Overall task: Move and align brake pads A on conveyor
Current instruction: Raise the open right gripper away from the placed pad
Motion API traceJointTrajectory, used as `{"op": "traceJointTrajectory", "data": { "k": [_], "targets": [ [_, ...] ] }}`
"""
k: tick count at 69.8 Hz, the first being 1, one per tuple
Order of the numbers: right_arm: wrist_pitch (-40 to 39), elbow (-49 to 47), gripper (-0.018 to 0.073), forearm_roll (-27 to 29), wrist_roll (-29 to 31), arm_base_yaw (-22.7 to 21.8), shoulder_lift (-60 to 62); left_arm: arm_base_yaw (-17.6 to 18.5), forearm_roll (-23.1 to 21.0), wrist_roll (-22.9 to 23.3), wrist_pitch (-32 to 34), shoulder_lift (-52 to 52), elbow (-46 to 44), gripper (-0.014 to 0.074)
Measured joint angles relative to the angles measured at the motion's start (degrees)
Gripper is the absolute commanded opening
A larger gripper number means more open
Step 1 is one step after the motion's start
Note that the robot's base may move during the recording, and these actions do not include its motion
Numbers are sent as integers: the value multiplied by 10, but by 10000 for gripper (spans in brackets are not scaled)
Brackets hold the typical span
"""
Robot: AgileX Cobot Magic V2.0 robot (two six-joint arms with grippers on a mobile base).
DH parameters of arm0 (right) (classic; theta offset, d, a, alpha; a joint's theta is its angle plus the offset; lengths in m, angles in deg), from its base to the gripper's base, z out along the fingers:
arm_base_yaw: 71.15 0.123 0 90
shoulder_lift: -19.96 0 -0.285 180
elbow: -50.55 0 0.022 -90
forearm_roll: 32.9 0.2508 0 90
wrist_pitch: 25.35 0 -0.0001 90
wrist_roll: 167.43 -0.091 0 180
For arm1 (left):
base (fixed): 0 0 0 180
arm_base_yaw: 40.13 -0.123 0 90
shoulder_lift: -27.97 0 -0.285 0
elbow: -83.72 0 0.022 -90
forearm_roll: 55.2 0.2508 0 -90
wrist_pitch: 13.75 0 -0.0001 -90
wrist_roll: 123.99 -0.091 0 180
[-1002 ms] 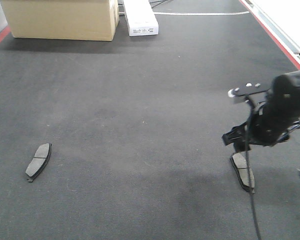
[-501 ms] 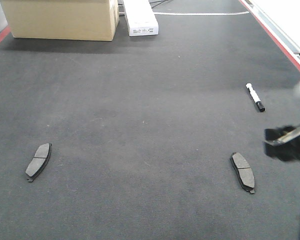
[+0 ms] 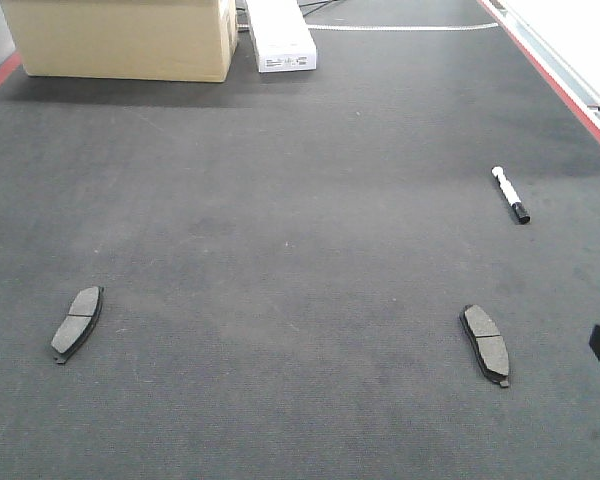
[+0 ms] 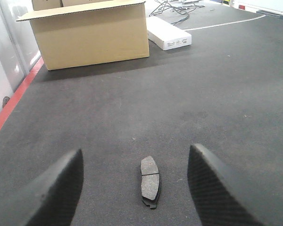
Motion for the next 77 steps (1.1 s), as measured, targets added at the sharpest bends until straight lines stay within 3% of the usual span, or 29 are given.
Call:
{"op": "traceJointTrajectory", "data": {
  "k": [19, 77],
  "targets": [
    [-36, 5, 494, 1, 0, 0, 21, 0, 0, 0, 0, 0, 0, 470],
    [-37, 5, 494, 1, 0, 0, 21, 0, 0, 0, 0, 0, 0, 470]
  ]
}}
